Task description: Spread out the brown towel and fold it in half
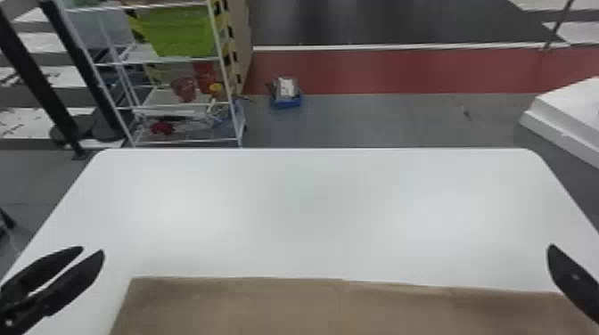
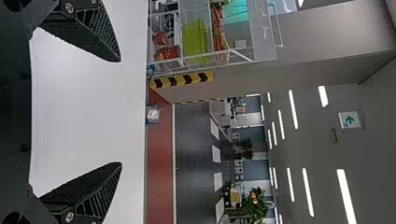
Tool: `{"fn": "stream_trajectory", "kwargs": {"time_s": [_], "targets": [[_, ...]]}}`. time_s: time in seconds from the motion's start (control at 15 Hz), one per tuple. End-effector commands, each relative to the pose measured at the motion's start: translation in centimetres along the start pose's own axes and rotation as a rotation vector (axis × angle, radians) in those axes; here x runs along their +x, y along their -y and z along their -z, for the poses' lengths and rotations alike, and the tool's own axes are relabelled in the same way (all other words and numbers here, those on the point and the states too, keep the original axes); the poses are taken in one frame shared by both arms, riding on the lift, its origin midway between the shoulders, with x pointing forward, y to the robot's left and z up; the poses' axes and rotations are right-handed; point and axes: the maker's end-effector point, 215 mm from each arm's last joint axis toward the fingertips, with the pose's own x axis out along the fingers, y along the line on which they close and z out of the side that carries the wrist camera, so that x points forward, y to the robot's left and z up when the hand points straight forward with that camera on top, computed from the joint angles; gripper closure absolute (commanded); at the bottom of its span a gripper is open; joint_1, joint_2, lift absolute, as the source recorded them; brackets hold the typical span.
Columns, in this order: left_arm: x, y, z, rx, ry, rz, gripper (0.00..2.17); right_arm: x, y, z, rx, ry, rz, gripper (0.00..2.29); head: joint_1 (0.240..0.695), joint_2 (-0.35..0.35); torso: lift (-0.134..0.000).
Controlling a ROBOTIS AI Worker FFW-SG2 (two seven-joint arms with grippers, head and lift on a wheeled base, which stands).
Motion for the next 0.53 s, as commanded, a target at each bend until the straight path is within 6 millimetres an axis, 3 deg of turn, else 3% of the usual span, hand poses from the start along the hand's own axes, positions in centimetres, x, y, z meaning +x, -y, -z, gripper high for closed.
{"fn": "stream_trajectory", "kwargs": {"time_s": [0.0, 0.2, 0.47], "targets": [[0.1, 0.0, -0.3, 0.023, 0.019, -0.011, 0.53, 0.8, -1.4, -0.2, 0.017, 0.013, -0.001, 0.07, 0.695, 0.082, -0.124], [0.0, -0.4, -0.2, 0.031, 0.031, -0.018, 0.52, 1.1, -1.9, -0.4, 0.015, 0.023, 0.03, 0.07, 0.695, 0.101, -0.124], [-0.1, -1.1, 1.5, 0.034, 0.001, -0.035, 0.43, 0.8, -1.3, 3.7, 0.007, -0.132, 0.061, 0.09, 0.695, 0.119, -0.124]]}}
